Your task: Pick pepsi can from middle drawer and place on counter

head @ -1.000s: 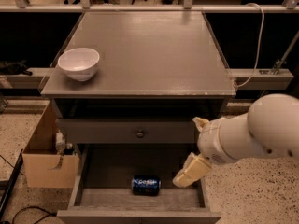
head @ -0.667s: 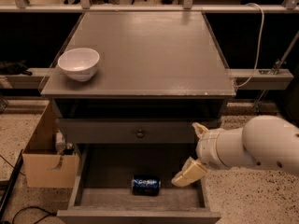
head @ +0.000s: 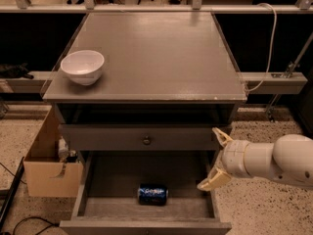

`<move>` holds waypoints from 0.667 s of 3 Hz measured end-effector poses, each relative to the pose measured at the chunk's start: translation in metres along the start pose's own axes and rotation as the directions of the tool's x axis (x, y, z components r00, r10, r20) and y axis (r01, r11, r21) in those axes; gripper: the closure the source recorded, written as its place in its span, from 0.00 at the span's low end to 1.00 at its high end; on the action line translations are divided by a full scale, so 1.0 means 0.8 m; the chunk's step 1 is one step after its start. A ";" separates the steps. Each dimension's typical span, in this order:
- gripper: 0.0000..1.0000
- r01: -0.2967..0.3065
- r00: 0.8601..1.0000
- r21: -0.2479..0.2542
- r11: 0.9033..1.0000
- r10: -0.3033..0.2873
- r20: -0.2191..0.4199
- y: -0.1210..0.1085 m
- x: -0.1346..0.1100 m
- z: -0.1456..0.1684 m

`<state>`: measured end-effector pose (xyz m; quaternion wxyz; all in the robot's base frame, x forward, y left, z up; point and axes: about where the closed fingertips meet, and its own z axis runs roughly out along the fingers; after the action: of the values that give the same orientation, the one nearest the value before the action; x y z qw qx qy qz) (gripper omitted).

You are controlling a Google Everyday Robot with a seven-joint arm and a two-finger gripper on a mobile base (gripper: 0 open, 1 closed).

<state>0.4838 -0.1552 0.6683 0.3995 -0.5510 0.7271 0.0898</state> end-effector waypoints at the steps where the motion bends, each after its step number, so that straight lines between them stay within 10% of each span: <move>1: 0.00 -0.003 1.000 0.000 1.000 0.003 0.000 0.000 -0.001 0.000; 2: 0.00 -0.044 0.999 -0.030 0.999 0.044 0.025 0.026 0.004 0.038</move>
Offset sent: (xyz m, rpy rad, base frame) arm -0.0102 0.0553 -0.0742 0.1169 0.0917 -0.0076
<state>0.4797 -0.1324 0.6397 0.3987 -0.5395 0.7325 0.1163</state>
